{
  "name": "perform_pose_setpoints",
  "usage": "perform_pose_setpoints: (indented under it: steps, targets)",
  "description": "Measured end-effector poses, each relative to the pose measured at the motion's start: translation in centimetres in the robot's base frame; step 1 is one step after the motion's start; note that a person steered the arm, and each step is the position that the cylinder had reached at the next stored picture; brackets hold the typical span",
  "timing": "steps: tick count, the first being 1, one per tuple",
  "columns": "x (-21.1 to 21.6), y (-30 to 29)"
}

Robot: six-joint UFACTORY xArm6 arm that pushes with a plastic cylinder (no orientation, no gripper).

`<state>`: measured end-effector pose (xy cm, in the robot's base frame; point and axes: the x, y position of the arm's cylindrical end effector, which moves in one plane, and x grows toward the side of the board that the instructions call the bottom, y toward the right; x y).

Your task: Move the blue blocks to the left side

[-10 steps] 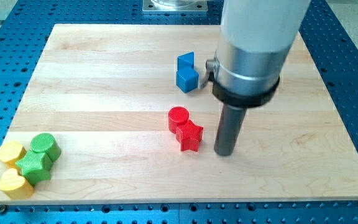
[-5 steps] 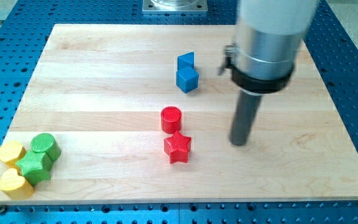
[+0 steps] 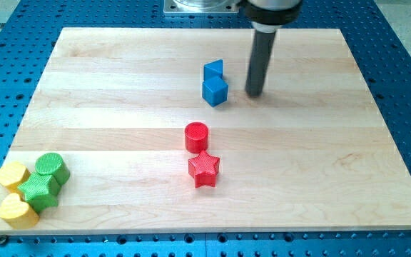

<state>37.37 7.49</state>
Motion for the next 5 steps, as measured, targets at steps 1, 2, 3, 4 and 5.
perform_pose_setpoints:
  steps: [1, 2, 3, 4, 5]
  targets:
    - [1.1, -3.8]
    - [2.1, -3.9]
    - [-0.3, -1.1]
    - [-4.3, -0.8]
    - [-4.5, -2.2]
